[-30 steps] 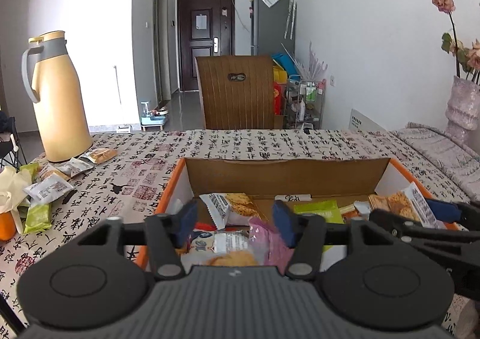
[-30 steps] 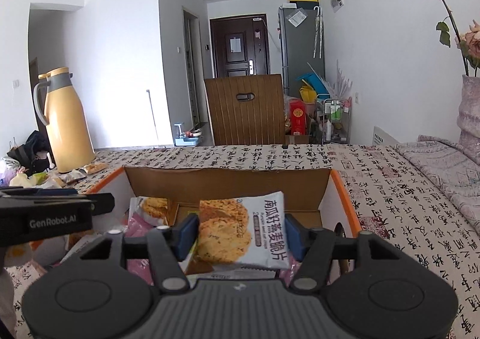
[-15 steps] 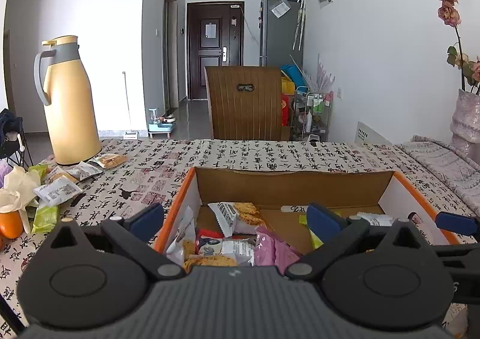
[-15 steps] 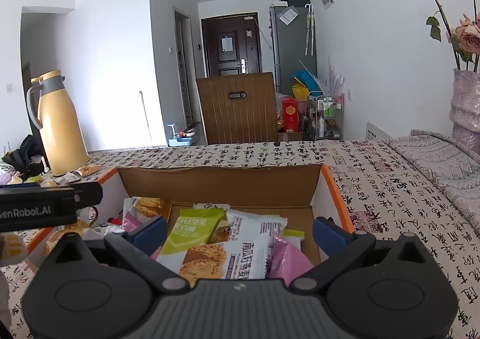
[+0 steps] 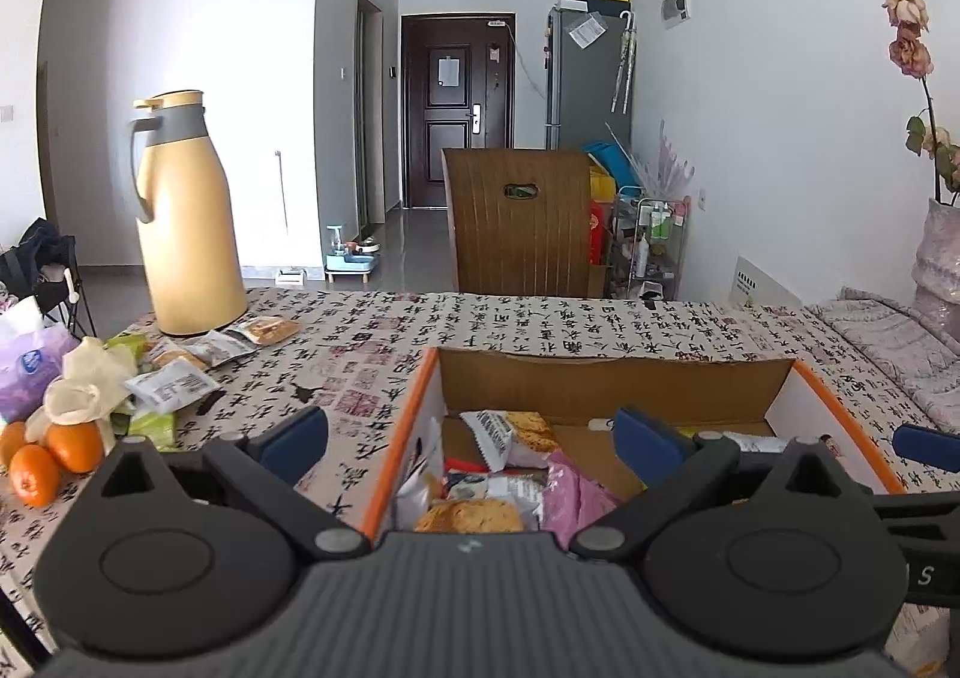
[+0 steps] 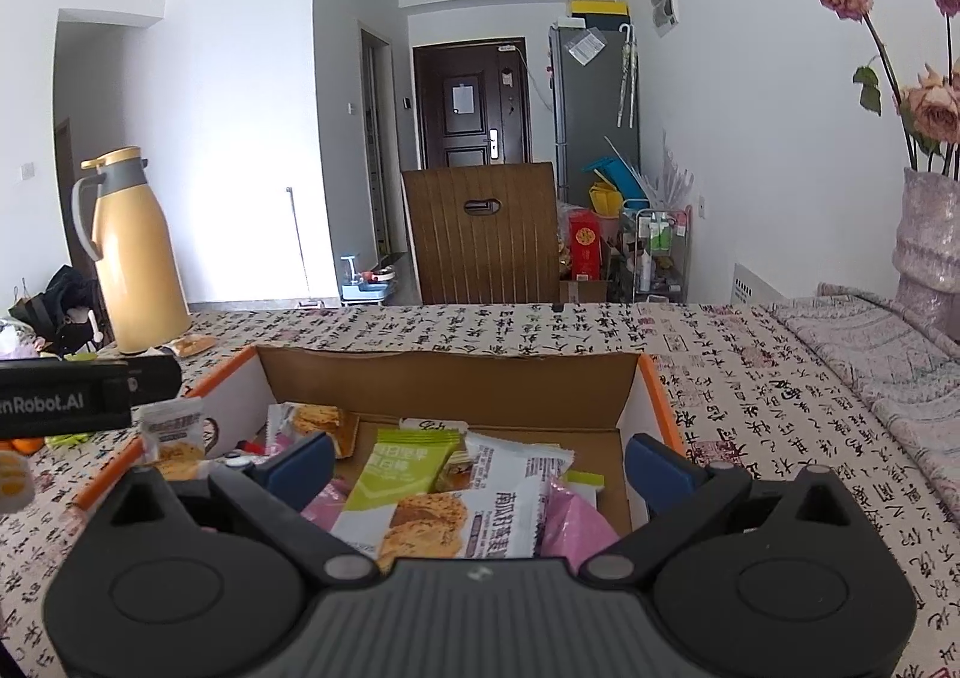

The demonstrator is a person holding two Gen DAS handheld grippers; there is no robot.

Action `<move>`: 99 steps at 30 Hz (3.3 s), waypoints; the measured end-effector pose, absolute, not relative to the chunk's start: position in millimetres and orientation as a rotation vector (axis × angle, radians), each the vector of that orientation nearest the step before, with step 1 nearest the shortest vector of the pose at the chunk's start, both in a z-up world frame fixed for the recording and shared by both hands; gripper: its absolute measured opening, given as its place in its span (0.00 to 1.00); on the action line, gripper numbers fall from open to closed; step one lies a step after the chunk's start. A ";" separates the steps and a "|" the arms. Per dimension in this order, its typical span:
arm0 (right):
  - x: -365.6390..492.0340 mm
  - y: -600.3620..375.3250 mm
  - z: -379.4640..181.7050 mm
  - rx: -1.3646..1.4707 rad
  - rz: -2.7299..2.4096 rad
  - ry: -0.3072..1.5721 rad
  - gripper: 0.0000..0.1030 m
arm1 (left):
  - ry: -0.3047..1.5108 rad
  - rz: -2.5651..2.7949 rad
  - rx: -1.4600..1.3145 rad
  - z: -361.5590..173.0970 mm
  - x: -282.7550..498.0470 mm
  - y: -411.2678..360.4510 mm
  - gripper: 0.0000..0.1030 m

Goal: Organize snacks
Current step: 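Move both open tools from the box back to the table, then grasp the gold-wrapped cracker packet with the right tool, then grasp a cracker packet with the left tool while the right tool holds its packet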

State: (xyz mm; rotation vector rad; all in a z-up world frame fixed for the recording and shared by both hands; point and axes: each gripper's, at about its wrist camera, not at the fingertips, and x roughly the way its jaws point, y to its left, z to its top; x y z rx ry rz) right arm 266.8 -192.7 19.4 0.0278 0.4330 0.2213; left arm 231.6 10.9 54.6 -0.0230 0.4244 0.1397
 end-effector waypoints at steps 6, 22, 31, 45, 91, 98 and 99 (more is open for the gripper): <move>243.1 -187.3 19.2 0.026 0.235 0.452 1.00 | 0.434 0.141 -0.023 54.8 207.2 19.0 1.00; 194.0 -171.8 -3.4 0.018 0.244 0.549 1.00 | 0.515 0.128 -0.054 22.8 161.4 51.0 1.00; 190.3 -154.7 -24.0 0.006 0.257 0.635 1.00 | 0.539 0.120 -0.070 9.6 157.8 64.7 1.00; 219.0 -134.5 -52.8 -0.011 0.221 0.765 1.00 | 0.587 0.120 -0.118 -12.2 168.7 75.4 1.00; 171.3 -171.3 -24.0 0.014 0.251 0.610 0.49 | 0.627 0.075 -0.094 -5.7 154.8 52.6 1.00; 149.2 -196.7 -22.9 0.038 0.235 0.582 0.49 | 0.645 0.026 -0.044 -4.9 143.8 22.7 1.00; 146.6 -201.5 -23.7 0.044 0.230 0.580 0.49 | 0.652 0.017 -0.036 -5.8 142.3 18.4 1.00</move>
